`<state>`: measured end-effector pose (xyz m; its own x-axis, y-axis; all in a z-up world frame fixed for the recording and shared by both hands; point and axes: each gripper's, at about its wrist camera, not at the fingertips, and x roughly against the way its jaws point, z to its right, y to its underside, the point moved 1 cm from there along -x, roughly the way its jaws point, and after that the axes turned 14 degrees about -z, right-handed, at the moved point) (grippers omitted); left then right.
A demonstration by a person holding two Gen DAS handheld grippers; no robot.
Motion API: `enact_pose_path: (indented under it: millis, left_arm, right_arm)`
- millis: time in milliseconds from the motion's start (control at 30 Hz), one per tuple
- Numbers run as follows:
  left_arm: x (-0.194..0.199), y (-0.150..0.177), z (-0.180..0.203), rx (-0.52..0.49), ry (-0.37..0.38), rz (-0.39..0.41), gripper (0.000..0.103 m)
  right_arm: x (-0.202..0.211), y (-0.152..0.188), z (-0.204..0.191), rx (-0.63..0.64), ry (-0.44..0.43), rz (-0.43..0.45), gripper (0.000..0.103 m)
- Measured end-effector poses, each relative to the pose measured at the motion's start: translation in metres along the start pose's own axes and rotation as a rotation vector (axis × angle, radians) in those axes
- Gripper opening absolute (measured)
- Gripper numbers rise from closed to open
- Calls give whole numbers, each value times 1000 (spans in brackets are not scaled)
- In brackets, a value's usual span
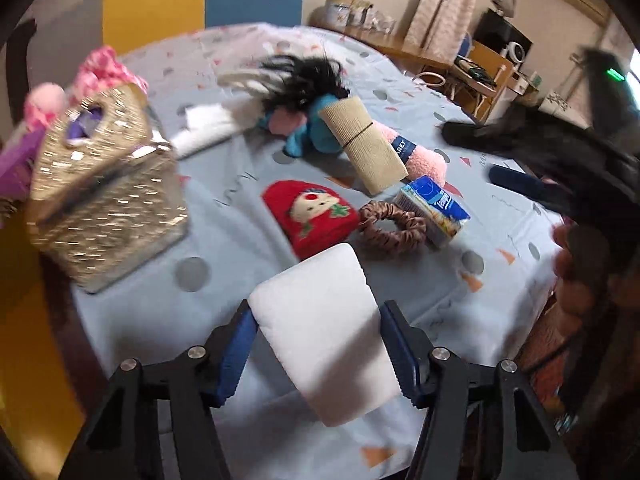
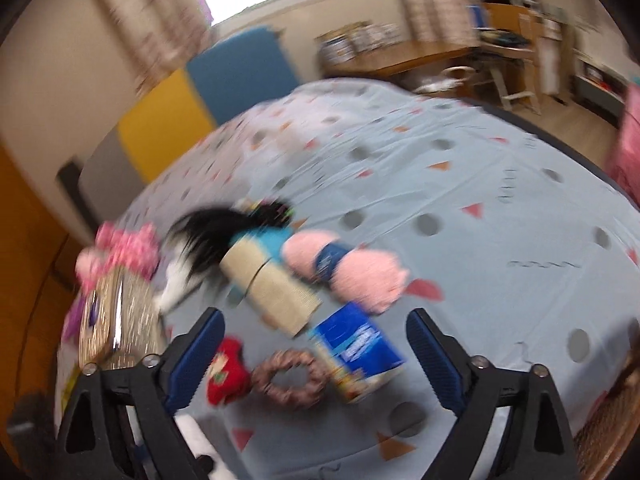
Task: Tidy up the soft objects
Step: 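Drop the white sponge into the gold tray with the left tool while the right tool grasps the red plush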
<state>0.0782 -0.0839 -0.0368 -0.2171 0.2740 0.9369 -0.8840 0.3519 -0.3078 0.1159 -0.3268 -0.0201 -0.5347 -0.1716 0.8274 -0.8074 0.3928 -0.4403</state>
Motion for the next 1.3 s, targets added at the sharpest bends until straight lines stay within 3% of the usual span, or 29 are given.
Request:
enact_pose_path:
  millis: [133,300,367,500,567,800,933,1100,1300]
  left_arm:
    - [14,12,-15,-7,-7,20,63]
    - [39,10,-31,11,7,77,63]
    - [52,3,-33,4,7,114,63]
    - [74,-33,-43,11,7,186,63]
    - [78,-55,-46,21,8,216,63]
    - [73,-144,-79,131,-29,269,63]
    - [80,-167,-114,218,-91,305,63]
    - [102,-164,-176,336,-205,350,63]
    - [119,-118,-250,477,-315,344,63]
  right_arm:
    - [-28,5,-45,198,-13,-136,80]
    - [-71,4,-84,343,25,-275,71]
    - [-91,3,-91,373,34,-339,58]
    - [-119,12,-100,427,75,-433,42]
    - [-121,15,-103,446,77,-431,36]
    - [-123,13,-97,446,67,-437,35]
    - [-123,16,-97,475,80,-423,35]
    - [-124,17,-98,481,84,-426,35]
    - [-130,16,-97,474,77,-430,35]
